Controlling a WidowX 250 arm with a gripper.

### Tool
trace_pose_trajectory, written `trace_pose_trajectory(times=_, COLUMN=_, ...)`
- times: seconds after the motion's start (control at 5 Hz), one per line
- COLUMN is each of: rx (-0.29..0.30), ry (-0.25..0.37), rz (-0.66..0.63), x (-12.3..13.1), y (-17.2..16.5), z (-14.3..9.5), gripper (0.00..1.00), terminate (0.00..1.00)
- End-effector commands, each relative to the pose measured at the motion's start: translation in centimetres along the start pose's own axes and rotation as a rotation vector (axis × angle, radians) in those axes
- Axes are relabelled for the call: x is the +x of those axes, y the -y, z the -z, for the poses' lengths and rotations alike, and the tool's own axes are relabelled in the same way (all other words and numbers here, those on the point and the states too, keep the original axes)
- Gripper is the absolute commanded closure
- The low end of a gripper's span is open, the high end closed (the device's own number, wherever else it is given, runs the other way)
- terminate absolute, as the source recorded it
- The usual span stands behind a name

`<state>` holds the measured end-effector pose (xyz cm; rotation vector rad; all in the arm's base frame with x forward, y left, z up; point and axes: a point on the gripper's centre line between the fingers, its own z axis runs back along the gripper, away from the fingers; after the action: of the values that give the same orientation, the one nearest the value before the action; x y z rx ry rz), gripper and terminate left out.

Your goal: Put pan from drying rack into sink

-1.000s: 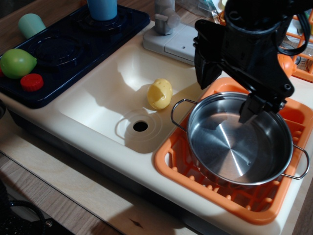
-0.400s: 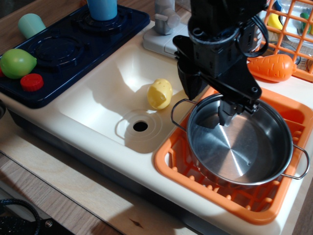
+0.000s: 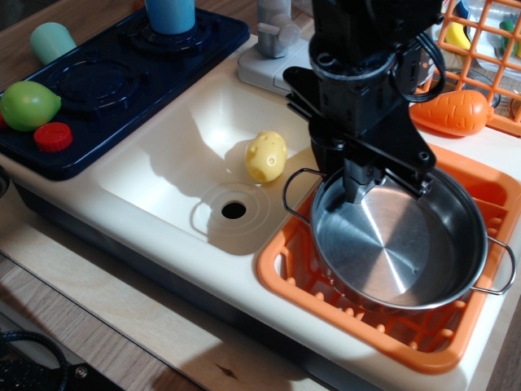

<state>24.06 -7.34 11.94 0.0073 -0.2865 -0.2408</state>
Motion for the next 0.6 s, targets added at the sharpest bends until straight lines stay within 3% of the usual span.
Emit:
trace_pose_trajectory(times=0.0, rx=-0.007, ry=0.039, rz=-0.017, x=1.2, y=-0.2, z=-1.4, gripper=1.00, terminate=0.00)
trace_pose_trajectory(times=0.2, rx=0.009, ry=0.005, rz=-0.017, x=1.7, y=-0.2, z=-2.3, gripper=1.00, terminate=0.00)
trace_pose_trajectory(times=0.4, rx=0.013, ry=-0.064, rz=0.016, x=2.2, y=-2.2, z=-4.7, gripper=1.00, terminate=0.00)
